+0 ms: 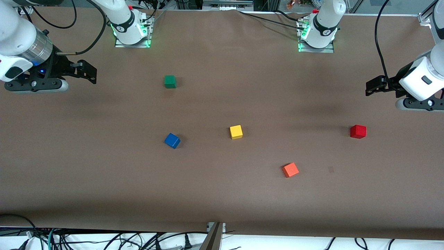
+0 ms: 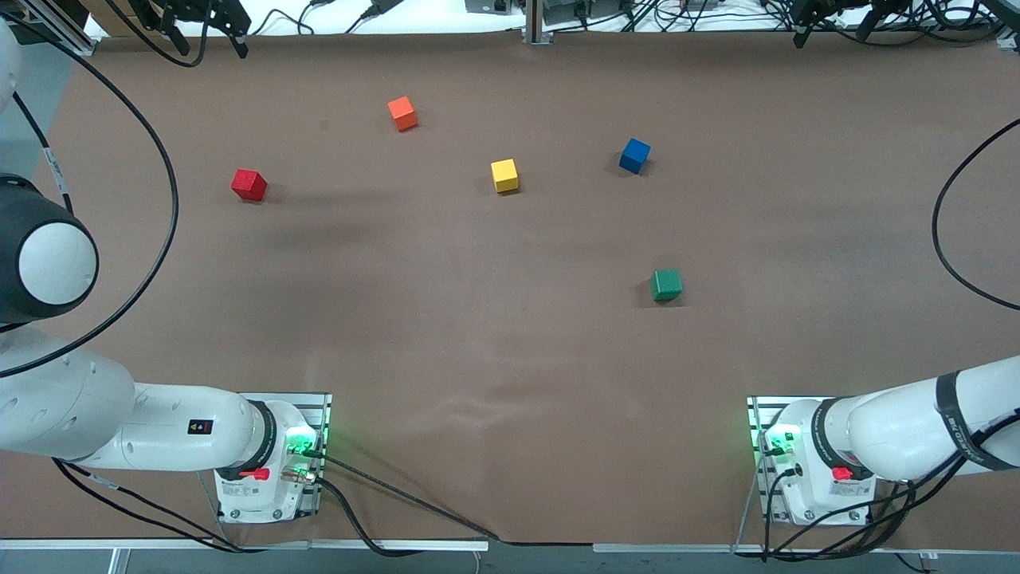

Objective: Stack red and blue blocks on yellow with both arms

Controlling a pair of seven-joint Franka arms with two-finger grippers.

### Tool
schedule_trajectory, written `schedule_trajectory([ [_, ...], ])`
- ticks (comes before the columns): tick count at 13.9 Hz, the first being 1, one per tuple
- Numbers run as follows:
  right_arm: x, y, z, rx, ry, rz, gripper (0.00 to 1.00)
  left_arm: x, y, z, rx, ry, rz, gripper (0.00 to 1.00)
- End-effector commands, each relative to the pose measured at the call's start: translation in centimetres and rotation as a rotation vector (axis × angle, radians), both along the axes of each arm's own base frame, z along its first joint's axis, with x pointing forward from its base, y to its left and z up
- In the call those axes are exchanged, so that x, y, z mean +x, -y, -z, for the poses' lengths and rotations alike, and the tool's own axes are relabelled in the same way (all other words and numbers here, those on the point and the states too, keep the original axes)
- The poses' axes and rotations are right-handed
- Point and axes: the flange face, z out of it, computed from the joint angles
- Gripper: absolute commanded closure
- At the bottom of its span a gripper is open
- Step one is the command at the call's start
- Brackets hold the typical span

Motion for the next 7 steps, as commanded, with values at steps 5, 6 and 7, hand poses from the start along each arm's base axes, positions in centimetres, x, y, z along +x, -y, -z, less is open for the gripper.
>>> schedule_trajectory([
  [5,0.01,-0.27,-0.48,0.036,-0.015,-0.001,0.0,0.62,0.22,-0.63,-0.004,-0.003,-0.005,0.0],
  [6,0.05,-0.28,-0.39,0.036,-0.017,-0.007,0.0,0.62,0.4,-0.7,-0.004,-0.002,-0.001,0.0],
  [7,-0.07,-0.51,-0.38,0.036,-0.02,-0.012,0.0,0.65,0.49,-0.61,-0.004,-0.003,0.0,0.0],
])
